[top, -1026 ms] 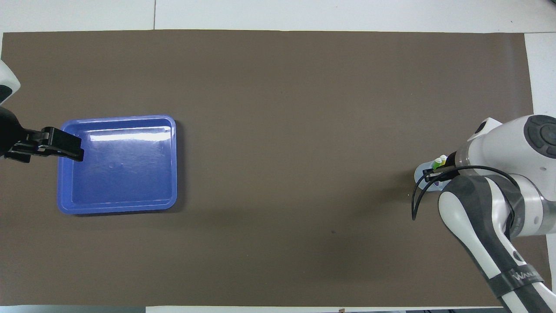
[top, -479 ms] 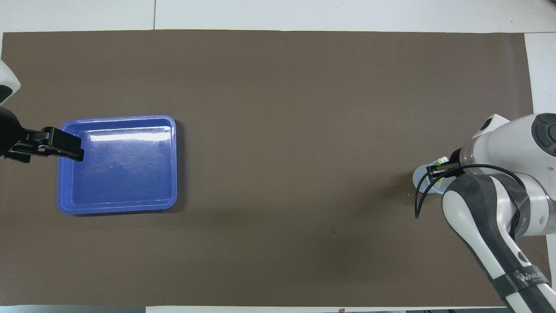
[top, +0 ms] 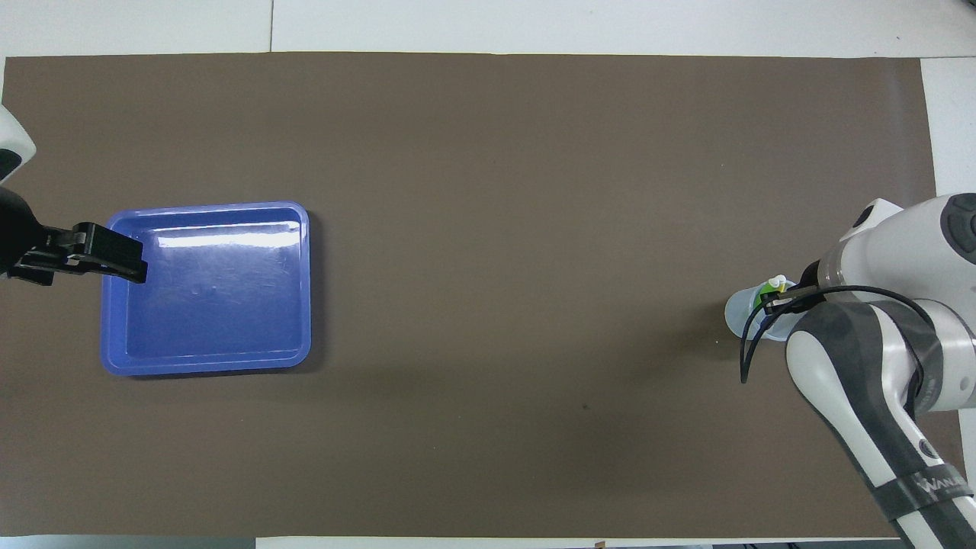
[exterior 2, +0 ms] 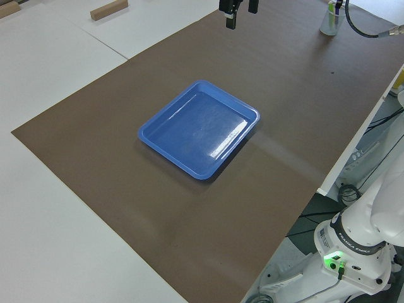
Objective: Right arm passes pens to left for tray arrangement
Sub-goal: 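Lift the purple pen with the right gripper while the left gripper rises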
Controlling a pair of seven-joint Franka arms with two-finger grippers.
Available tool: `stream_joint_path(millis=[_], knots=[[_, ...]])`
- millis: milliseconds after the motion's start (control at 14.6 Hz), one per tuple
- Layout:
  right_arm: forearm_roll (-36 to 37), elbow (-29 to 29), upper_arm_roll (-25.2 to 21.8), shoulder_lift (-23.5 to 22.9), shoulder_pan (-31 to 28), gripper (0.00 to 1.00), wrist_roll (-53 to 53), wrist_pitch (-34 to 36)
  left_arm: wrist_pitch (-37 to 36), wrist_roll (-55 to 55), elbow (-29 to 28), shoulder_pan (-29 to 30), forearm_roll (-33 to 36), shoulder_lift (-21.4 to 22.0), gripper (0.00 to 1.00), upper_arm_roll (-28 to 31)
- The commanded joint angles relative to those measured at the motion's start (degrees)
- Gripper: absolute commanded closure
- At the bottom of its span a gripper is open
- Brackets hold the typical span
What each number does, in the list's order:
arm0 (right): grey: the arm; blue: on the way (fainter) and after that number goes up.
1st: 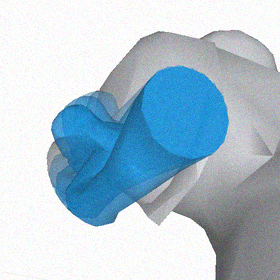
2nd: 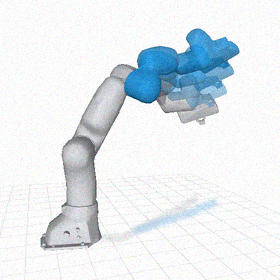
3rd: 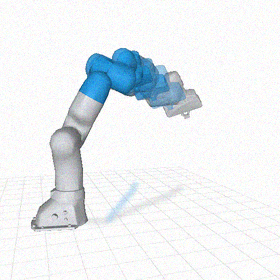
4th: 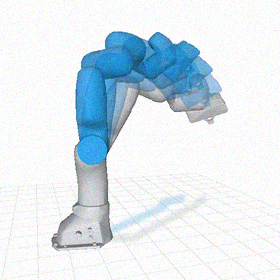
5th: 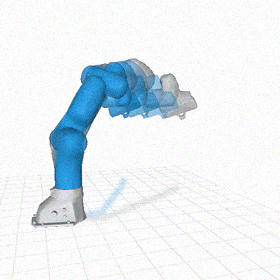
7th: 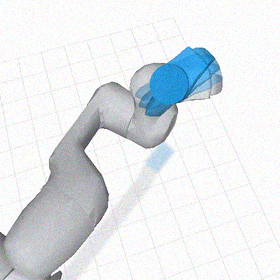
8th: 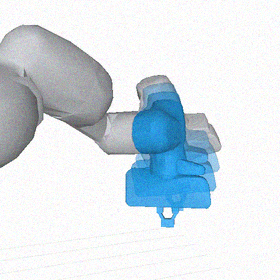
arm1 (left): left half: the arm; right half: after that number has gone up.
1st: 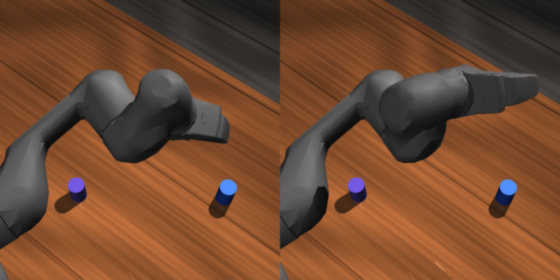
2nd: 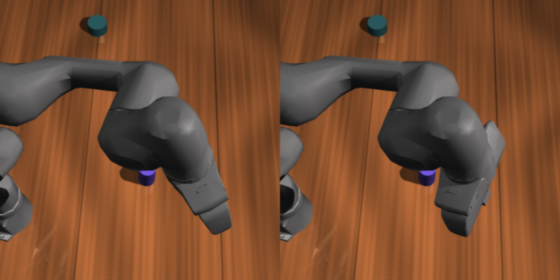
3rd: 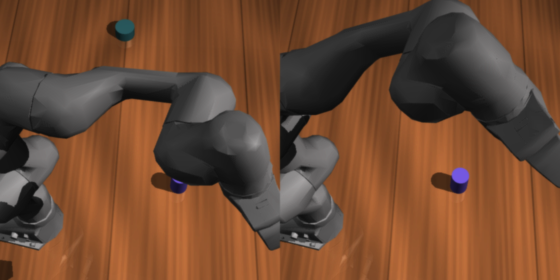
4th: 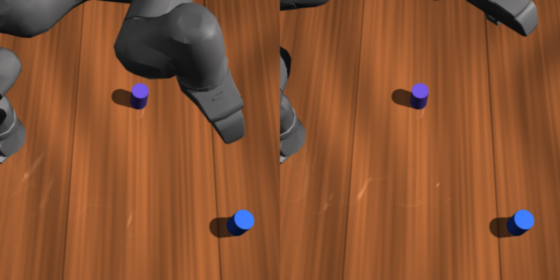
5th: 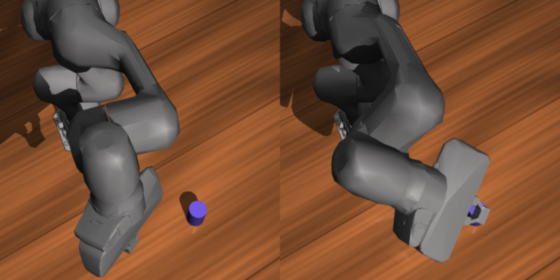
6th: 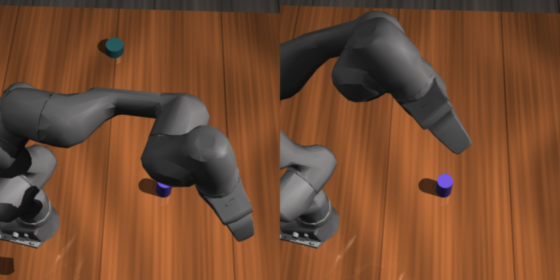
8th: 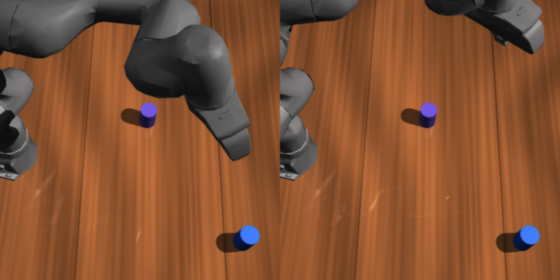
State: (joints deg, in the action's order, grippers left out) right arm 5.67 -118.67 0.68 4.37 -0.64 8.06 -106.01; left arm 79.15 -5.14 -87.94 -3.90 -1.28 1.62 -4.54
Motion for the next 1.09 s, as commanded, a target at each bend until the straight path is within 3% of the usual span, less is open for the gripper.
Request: stream_joint_path(millis=[0,205,616,821,1026], knots=[[0.4,11.1,0.5,0.0,-0.1,1.0,1.8,11.1,0.7,-0.6,-1.0,-0.3,-0.3,0.8,0.0,0.6],[-3.4,17.5,2.4,0.0,0.2,1.0,0.7,14.4,0.8,-2.2,-1.9,-0.6,-0.4,1.4,0.0,0.5],[-26.0,20.8,4.8,-1.3,0.3,1.0,-19.1,8.8,2.9,-16.0,-6.0,-2.0,-4.1,3.2,0.0,-0.1],[-35.4,20.7,7.0,-1.6,0.4,1.0,-31.3,2.9,4.8,-33.6,-6.2,-2.6,-11.3,2.8,0.0,-0.2],[-39.6,20.3,10.6,-1.6,0.3,1.0,-43.1,-0.6,8.9,-48.9,-7.7,-3.7,-17.2,3.0,0.0,-0.9]])
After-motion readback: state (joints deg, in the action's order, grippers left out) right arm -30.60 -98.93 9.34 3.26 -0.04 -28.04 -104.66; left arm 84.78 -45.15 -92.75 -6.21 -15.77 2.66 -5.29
